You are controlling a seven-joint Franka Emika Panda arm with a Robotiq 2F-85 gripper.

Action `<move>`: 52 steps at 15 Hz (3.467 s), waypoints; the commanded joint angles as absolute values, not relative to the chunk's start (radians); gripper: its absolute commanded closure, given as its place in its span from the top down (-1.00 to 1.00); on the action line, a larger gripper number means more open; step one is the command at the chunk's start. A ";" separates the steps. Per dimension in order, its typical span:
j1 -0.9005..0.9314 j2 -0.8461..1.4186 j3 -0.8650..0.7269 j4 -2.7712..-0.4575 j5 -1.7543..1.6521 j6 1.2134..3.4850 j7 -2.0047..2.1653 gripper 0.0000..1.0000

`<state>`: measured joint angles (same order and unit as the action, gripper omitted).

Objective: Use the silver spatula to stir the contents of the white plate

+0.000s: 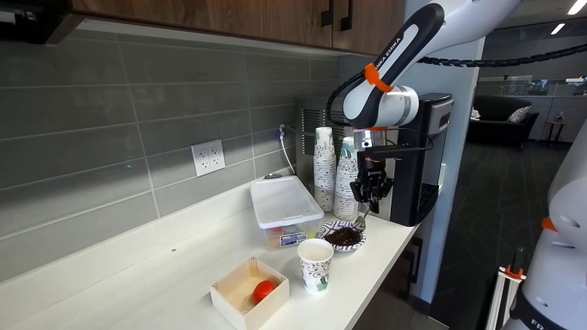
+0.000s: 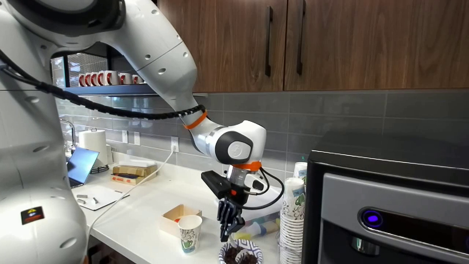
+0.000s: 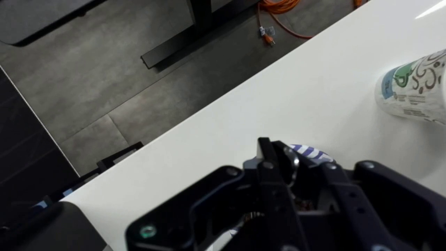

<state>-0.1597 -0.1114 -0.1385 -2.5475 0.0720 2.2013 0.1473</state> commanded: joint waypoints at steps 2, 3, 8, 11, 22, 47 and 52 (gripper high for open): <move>-0.139 -0.152 -0.107 -2.604 0.017 2.353 0.163 -0.97; -0.132 -0.155 -0.100 -2.613 0.020 2.381 0.156 -0.97; -0.085 -0.159 -0.087 -2.622 0.146 2.346 0.051 -0.97; -0.063 -0.166 -0.086 -2.618 0.221 2.289 -0.016 -0.97; -0.115 -0.168 -0.076 -2.595 -0.021 2.045 0.221 -0.97; -0.129 -0.062 -0.009 -2.673 -0.388 2.433 0.595 -0.97; -0.096 -0.026 -0.009 -2.647 -0.367 2.511 0.580 -0.97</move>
<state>-0.1181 -0.0474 -0.0061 -2.6713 -0.3623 2.4745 0.5681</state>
